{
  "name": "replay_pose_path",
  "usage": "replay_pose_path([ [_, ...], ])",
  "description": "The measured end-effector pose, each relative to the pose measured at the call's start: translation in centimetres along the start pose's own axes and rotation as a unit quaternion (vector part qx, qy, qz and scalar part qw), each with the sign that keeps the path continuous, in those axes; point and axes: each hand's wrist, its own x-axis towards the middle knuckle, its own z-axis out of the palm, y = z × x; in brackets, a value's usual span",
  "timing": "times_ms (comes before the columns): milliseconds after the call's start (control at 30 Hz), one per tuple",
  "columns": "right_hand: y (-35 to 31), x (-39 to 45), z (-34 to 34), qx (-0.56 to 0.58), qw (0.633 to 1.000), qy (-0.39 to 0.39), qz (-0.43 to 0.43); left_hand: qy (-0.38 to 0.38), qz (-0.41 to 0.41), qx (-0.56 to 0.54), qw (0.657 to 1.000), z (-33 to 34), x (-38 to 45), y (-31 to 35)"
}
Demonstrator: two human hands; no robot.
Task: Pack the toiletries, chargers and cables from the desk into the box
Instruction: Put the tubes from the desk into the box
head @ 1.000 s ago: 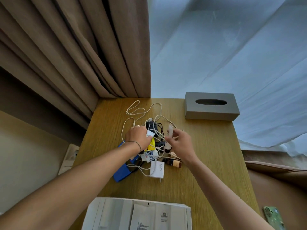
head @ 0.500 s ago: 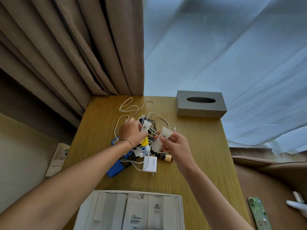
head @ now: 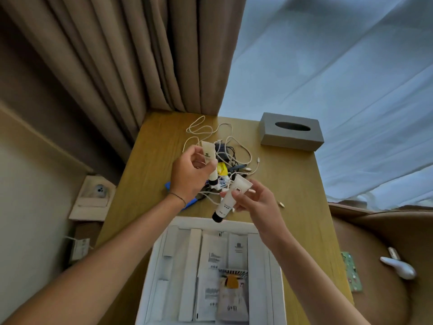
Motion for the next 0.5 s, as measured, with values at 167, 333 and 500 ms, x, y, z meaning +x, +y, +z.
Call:
replay_pose_path([
  [167, 3.2, -2.4, 4.1, -0.042, 0.997, 0.008, 0.070, 0.007, -0.033, -0.049, 0.998, -5.3, -4.4, -1.3],
  [333, 6.9, -3.8, 7.5, -0.158, 0.983, -0.033, 0.093, 0.003, -0.075, -0.048, 0.996, -9.3, -8.2, -3.7],
  [500, 11.4, -4.1, 10.4, -0.316, 0.941, -0.060, 0.105, -0.020, -0.119, -0.065, 0.990, -11.8, -11.3, -5.5],
])
